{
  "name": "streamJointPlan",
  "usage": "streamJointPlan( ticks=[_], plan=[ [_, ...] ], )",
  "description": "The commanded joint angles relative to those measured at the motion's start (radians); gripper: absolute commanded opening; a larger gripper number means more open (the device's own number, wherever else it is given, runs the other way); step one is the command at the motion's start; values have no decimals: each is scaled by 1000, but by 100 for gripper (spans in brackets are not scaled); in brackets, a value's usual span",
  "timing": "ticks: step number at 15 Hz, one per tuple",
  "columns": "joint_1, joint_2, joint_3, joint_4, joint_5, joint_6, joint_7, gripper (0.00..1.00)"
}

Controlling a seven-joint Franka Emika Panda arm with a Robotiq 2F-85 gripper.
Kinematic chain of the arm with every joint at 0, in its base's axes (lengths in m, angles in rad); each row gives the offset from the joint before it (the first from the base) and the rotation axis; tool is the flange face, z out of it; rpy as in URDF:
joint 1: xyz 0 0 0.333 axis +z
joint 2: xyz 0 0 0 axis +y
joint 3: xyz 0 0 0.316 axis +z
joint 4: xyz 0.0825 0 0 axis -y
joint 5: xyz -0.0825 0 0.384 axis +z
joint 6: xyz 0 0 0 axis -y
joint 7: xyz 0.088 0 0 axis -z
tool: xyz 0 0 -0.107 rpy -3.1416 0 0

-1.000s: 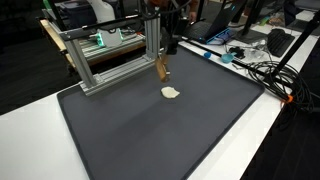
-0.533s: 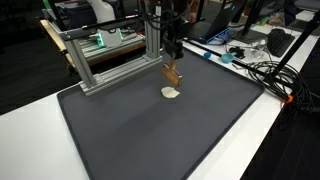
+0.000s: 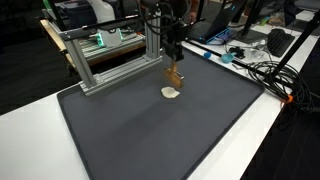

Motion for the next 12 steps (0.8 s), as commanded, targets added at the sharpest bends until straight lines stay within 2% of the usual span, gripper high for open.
streamJointPlan(
  ticks=[1, 4, 12],
  plan=[
    [25, 40, -24, 24, -125, 25, 79, 21],
    [26, 70, -22, 41, -185, -15, 95, 21],
    [36, 140, 0, 87, -186, -38, 71, 21]
  ],
)
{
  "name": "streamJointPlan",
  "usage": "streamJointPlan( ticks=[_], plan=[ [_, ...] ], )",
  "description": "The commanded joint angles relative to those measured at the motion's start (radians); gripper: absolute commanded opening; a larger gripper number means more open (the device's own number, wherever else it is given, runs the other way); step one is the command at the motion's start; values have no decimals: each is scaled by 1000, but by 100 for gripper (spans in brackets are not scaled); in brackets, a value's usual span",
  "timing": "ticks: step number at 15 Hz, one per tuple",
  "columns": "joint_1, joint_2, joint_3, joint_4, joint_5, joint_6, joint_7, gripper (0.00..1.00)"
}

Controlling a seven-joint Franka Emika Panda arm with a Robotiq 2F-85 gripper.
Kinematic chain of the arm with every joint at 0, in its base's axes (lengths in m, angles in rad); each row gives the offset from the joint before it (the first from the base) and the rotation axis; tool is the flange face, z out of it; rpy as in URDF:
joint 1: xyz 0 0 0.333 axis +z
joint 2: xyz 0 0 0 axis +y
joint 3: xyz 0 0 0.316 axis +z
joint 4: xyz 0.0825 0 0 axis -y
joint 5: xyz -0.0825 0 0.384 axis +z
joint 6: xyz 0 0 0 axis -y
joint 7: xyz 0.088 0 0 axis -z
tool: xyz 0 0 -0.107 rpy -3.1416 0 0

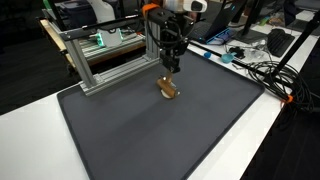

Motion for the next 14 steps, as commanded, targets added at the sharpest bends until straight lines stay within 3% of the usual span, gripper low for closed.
streamJointPlan(
  ticks=[1, 14],
  plan=[
    [10, 37, 12, 48, -11, -49, -12, 21],
    [12, 62, 39, 72, 21, -88, -78, 21]
  ],
)
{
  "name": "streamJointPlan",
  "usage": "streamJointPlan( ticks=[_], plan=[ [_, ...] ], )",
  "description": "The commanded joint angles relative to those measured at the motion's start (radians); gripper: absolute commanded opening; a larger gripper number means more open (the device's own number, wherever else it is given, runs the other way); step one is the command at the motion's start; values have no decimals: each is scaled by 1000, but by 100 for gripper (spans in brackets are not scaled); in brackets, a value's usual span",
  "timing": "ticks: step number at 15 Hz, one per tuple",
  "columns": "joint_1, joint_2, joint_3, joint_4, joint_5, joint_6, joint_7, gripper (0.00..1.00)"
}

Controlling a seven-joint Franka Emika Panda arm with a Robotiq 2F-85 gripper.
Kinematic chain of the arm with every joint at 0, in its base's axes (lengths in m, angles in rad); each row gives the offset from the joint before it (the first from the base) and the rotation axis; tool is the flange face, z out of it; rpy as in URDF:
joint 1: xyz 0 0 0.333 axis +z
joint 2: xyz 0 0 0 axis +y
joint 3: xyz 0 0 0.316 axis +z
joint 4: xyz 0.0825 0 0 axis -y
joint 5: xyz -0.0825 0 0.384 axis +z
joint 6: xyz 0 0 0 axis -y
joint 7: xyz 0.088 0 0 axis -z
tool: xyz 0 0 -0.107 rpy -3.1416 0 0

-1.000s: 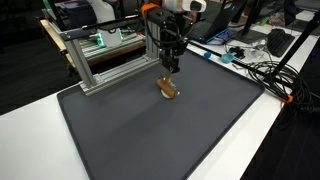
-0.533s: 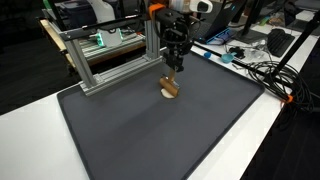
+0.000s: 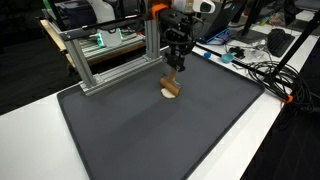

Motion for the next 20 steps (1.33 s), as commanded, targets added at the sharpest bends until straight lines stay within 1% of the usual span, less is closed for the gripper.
streamJointPlan(
  ticks=[1, 4, 5, 7, 11, 15, 20],
  plan=[
    [-8, 21, 19, 11, 24, -30, -48, 21],
    [-5, 24, 16, 14, 14, -25, -49, 21],
    [8, 32, -2, 14, -32, 8, -1, 21],
    [17, 41, -19, 14, -87, 34, 45, 21],
    [28, 62, -39, 15, -183, 50, 138, 21],
    [42, 79, -51, 23, -268, 42, 234, 21],
    [49, 101, -50, 41, -308, 15, 299, 21]
  ],
)
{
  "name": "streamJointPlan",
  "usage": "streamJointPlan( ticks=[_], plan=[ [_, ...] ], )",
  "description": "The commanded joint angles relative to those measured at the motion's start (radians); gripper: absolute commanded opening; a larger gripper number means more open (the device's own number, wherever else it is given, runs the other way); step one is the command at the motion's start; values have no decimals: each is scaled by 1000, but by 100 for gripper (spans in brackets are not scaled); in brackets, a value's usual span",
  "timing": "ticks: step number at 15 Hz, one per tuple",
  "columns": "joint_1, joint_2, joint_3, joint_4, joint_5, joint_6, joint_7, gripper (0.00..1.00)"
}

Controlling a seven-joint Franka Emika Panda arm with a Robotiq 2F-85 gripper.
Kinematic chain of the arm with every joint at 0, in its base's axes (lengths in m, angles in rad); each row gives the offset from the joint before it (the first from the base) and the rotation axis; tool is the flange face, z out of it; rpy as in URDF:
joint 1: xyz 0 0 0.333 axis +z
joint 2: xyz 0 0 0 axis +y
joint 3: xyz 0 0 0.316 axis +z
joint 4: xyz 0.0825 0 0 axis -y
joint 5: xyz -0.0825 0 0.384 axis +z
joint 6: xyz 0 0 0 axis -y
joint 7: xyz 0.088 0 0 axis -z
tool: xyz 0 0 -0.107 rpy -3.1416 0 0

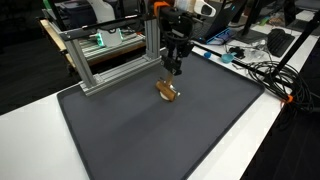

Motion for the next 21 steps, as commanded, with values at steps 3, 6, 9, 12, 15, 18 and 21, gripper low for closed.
streamJointPlan(
  ticks=[3, 6, 9, 12, 15, 18, 21],
  plan=[
    [19, 102, -38, 57, -113, -15, 133, 21],
    [23, 120, -38, 82, -139, -49, 178, 21],
    [17, 157, -45, 108, -160, -71, 207, 21],
    [-12, 121, -37, 138, -109, -111, 196, 21],
    [-71, -22, -6, 117, 68, -162, 148, 21],
    [-88, -157, -2, 51, 213, -176, 192, 21],
    [-77, -326, -25, -56, 295, -205, 302, 21]
  ],
)
